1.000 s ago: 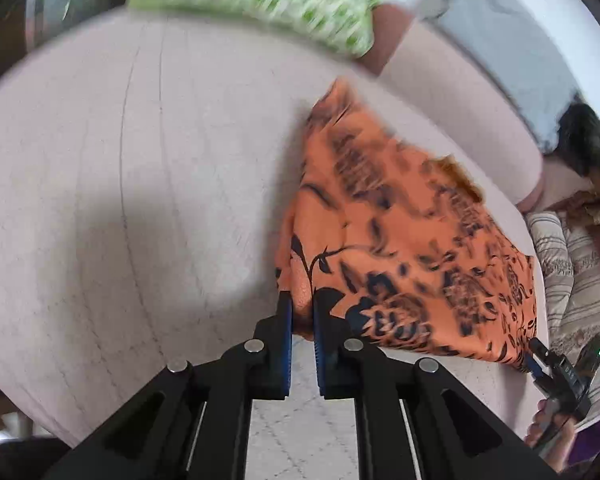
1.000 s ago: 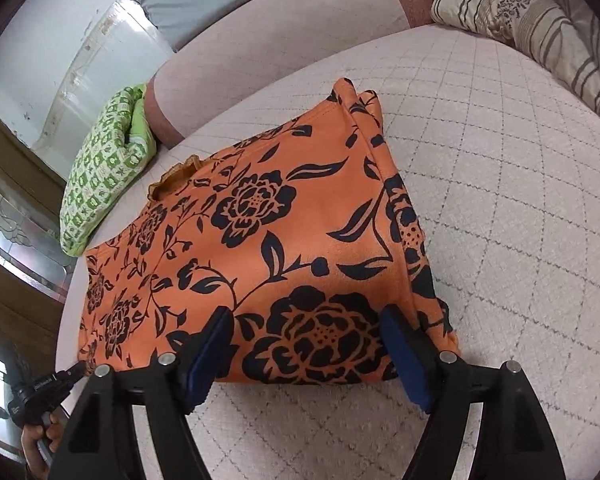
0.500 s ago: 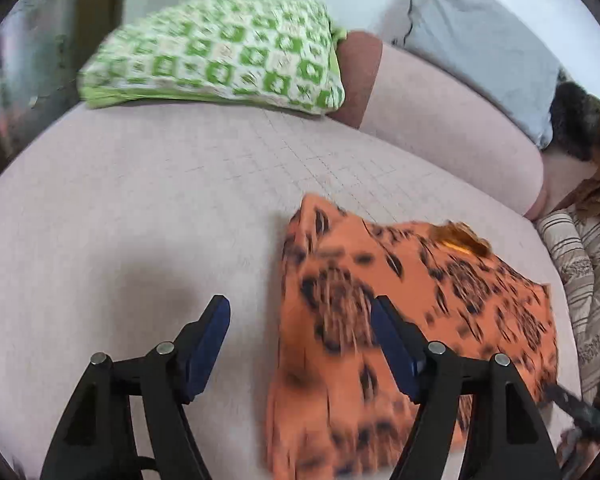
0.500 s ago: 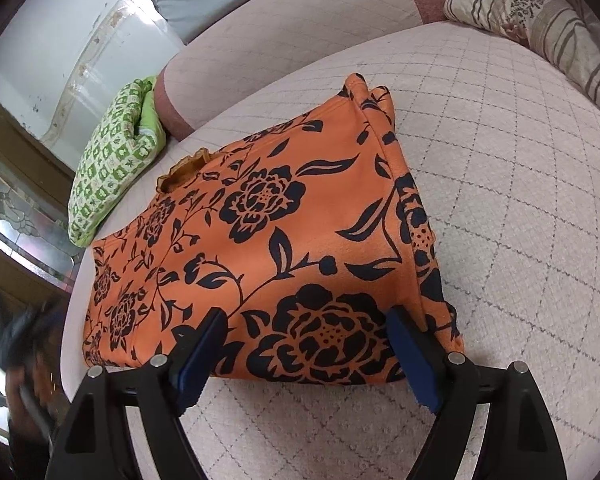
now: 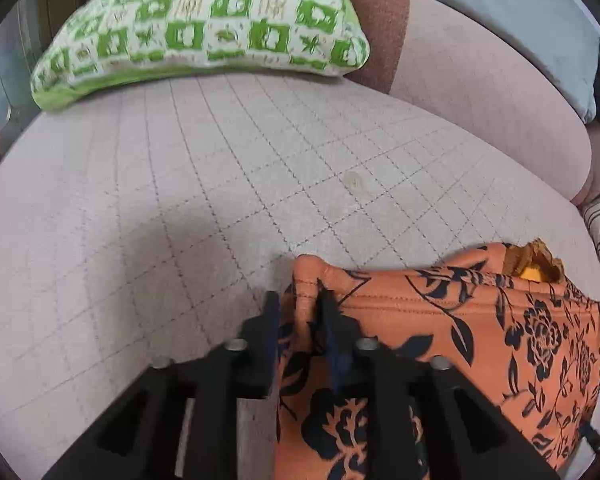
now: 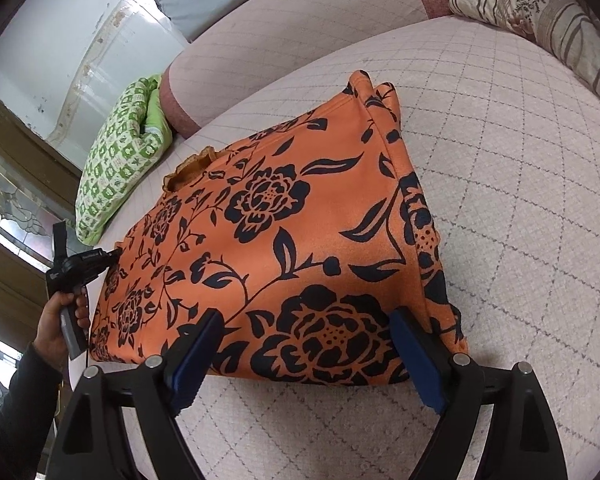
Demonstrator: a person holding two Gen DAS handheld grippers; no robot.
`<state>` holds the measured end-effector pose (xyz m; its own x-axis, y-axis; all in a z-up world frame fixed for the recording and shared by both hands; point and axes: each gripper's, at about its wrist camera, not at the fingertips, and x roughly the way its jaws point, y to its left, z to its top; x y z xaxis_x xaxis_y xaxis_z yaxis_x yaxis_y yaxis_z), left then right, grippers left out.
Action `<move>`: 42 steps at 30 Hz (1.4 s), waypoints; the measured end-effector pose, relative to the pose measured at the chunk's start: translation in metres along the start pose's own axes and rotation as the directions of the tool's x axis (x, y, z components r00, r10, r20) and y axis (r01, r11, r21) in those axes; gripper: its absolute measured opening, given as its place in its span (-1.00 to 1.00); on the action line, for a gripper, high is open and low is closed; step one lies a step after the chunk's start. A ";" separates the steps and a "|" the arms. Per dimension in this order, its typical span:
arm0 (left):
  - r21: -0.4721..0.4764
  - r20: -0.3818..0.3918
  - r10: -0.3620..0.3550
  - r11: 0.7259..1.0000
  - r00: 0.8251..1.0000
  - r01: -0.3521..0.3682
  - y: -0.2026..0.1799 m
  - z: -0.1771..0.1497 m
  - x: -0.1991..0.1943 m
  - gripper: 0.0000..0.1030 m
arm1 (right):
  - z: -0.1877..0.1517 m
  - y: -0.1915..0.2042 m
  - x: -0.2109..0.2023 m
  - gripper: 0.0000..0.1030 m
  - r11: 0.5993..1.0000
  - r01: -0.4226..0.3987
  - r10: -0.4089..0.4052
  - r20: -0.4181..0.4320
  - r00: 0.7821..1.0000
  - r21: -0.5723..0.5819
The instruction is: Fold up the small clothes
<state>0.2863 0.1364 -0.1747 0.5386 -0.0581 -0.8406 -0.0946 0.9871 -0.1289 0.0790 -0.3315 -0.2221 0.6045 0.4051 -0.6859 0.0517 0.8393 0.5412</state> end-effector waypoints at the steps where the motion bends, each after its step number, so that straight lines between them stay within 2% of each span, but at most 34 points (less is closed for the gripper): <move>1: 0.005 0.016 0.007 1.000 1.000 -0.007 -0.002 -0.002 -0.009 -0.07 | 0.001 0.004 -0.005 0.69 1.000 0.001 -0.001 0.001 1.000 0.002; 3: 0.010 0.056 0.043 0.999 0.998 -0.044 0.000 -0.010 -0.028 0.16 | 0.006 0.011 -0.015 0.69 1.000 -0.024 0.024 0.022 0.999 0.003; 5: 0.034 0.081 0.044 0.998 0.996 -0.047 0.001 -0.022 -0.047 0.16 | 0.015 0.026 -0.027 0.69 0.997 -0.067 0.069 0.073 0.995 -0.034; 7: 0.040 0.084 0.037 0.998 0.996 -0.041 0.000 -0.035 -0.059 0.16 | 0.029 0.037 -0.027 0.69 0.992 -0.111 0.116 0.089 0.989 -0.055; 8: 0.051 0.083 0.035 0.998 0.996 -0.040 -0.001 -0.045 -0.066 0.16 | 0.036 0.036 -0.020 0.69 0.989 -0.144 0.146 0.074 0.987 -0.033; 9: 0.075 0.080 0.062 0.995 0.995 -0.068 -0.004 -0.050 -0.063 0.16 | 0.043 0.029 -0.004 0.69 0.984 -0.176 0.175 0.043 0.984 0.019; 11: 0.127 0.059 0.143 0.981 0.988 -0.150 -0.004 -0.064 -0.055 0.16 | 0.051 0.002 0.036 0.69 0.980 -0.152 0.159 -0.042 0.986 0.131; 12: 0.127 0.021 0.153 0.980 0.988 -0.154 -0.002 -0.067 -0.050 0.16 | 0.053 -0.012 0.048 0.69 0.964 -0.173 0.187 -0.054 0.981 0.200; 13: 0.114 -0.006 0.143 0.983 0.990 -0.142 0.002 -0.071 -0.050 0.15 | 0.056 -0.017 0.043 0.69 0.946 -0.201 0.212 -0.016 0.977 0.253; 14: 0.103 0.019 0.126 0.987 0.992 -0.127 0.004 -0.074 -0.059 0.15 | 0.062 -0.012 0.033 0.69 0.944 -0.206 0.217 -0.014 0.976 0.257; 16: 0.131 0.083 0.147 0.979 0.986 -0.157 -0.001 -0.078 -0.075 0.15 | 0.074 0.006 0.013 0.69 0.963 -0.223 0.222 0.022 0.975 0.150; 18: 0.149 0.102 0.105 0.982 0.989 -0.119 -0.013 -0.081 -0.087 0.15 | 0.091 0.011 0.008 0.69 0.974 -0.203 0.199 0.051 0.979 0.101; 20: 0.170 0.088 0.051 0.983 0.995 -0.066 -0.027 -0.084 -0.088 0.15 | 0.107 -0.005 0.024 0.69 0.957 -0.234 0.230 0.045 0.972 0.173; 21: 0.181 0.079 0.048 0.982 0.996 -0.061 -0.034 -0.086 -0.085 0.15 | 0.112 -0.017 0.038 0.69 0.947 -0.232 0.231 0.030 0.972 0.222; 23: 0.188 0.036 0.071 0.979 0.997 -0.077 -0.042 -0.090 -0.070 0.15 | 0.117 -0.049 0.065 0.61 0.921 -0.151 0.167 -0.013 0.986 0.358; 24: 0.180 0.010 0.073 0.981 0.997 -0.074 -0.043 -0.092 -0.065 0.15 | 0.117 -0.058 0.067 0.60 0.889 -0.175 0.189 0.010 0.982 0.422; 25: 0.170 0.000 0.074 0.983 0.997 -0.073 -0.043 -0.095 -0.061 0.15 | 0.121 -0.056 0.061 0.61 0.880 -0.173 0.180 0.027 0.983 0.441; 27: 0.178 0.015 0.086 0.980 0.996 -0.087 -0.043 -0.097 -0.060 0.15 | 0.134 -0.033 0.047 0.63 0.936 -0.126 0.119 0.043 0.992 0.329; 29: 0.185 0.020 0.092 0.978 0.996 -0.094 -0.043 -0.098 -0.061 0.16 | 0.147 -0.016 0.044 0.63 0.958 -0.164 0.153 0.066 0.986 0.234; 31: 0.174 0.017 0.090 0.980 0.996 -0.092 -0.042 -0.095 -0.058 0.16 | 0.155 -0.019 0.057 0.66 0.961 -0.148 0.138 0.059 0.989 0.233; 33: 0.171 0.017 0.089 0.981 0.996 -0.090 -0.043 -0.094 -0.056 0.17 | 0.157 -0.038 0.085 0.69 0.958 -0.032 0.037 -0.014 0.999 0.284; 34: 0.172 0.015 0.089 0.981 0.996 -0.090 -0.043 -0.094 -0.056 0.17 | 0.155 -0.048 0.091 0.68 0.942 -0.066 0.070 -0.003 0.998 0.329; 36: 0.174 0.018 0.090 0.981 0.996 -0.092 -0.043 -0.094 -0.057 0.18 | 0.154 -0.044 0.076 0.68 0.932 -0.102 0.088 0.057 0.994 0.348; 39: 0.169 0.015 0.093 0.981 0.996 -0.094 -0.043 -0.092 -0.056 0.18 | 0.142 -0.031 0.047 0.68 0.960 -0.063 0.044 0.078 0.996 0.273; 42: 0.159 0.015 0.088 0.983 0.996 -0.089 -0.044 -0.095 -0.061 0.19 | 0.106 -0.041 0.011 0.68 0.955 -0.028 0.005 0.078 0.997 0.296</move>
<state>0.1784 0.0828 -0.1676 0.5404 0.0311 -0.8408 -0.0081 0.9995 0.0318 0.1675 -0.3999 -0.2002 0.6652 0.3798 -0.6429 0.2676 0.6826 0.6801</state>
